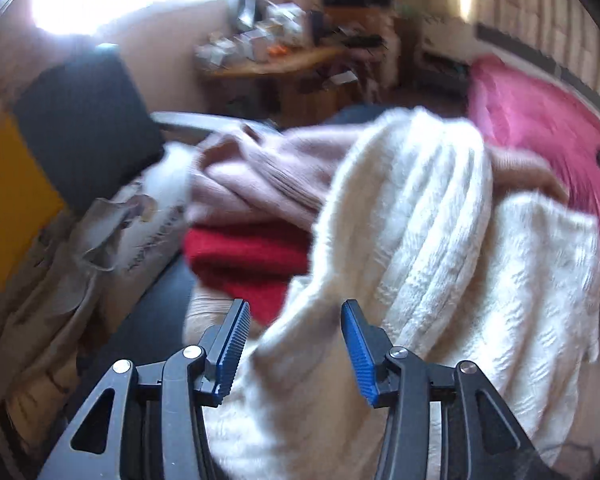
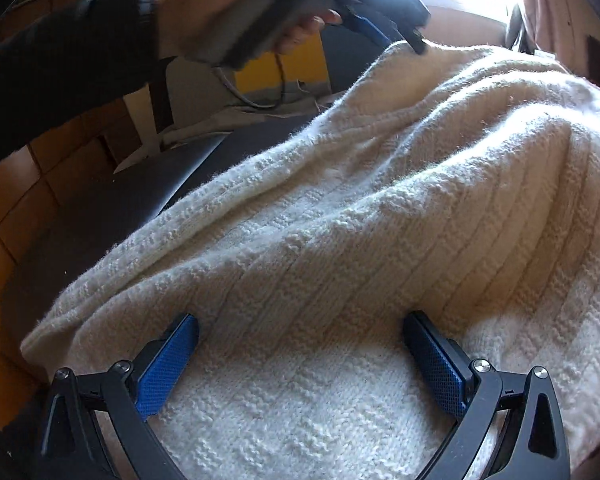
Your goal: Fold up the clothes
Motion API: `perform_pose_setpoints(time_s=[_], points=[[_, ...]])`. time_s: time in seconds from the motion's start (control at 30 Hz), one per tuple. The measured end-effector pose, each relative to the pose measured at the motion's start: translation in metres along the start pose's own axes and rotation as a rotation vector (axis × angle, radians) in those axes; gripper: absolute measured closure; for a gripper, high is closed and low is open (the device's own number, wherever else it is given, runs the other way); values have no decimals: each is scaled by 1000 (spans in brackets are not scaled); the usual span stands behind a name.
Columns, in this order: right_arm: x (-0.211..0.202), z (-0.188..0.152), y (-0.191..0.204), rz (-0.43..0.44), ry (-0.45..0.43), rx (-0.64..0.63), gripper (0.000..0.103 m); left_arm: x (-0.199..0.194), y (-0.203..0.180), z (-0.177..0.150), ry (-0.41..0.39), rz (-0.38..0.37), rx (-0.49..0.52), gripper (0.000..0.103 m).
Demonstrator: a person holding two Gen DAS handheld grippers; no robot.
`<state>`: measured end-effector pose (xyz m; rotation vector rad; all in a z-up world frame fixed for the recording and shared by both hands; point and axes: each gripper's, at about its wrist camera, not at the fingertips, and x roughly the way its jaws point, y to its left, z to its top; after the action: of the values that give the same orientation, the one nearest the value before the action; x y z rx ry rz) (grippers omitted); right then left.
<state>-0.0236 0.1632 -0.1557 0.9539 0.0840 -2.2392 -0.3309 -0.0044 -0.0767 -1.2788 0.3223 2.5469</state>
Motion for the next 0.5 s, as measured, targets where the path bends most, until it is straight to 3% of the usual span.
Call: perform_pose_setpoints(time_s=[0.03, 0.07, 0.1, 0.13, 0.2, 0.33, 0.5], points=[[3, -1, -4, 6, -3, 3, 0, 5, -1, -1, 11, -11, 4, 55], [5, -2, -9, 11, -6, 6, 0, 11, -2, -2, 22, -22, 8, 62], [13, -2, -9, 13, -8, 6, 0, 16, -3, -4, 33, -34, 12, 82], [20, -2, -9, 15, -10, 6, 0, 22, -4, -5, 44, -45, 15, 90], [29, -1, -9, 16, -14, 8, 0, 28, -4, -9, 51, -67, 5, 94], [32, 2, -6, 3, -8, 6, 0, -9, 26, -43, -37, -107, -207, 95], [43, 10, 3, -47, 54, -6, 0, -78, 85, -126, -114, -29, -479, 96]])
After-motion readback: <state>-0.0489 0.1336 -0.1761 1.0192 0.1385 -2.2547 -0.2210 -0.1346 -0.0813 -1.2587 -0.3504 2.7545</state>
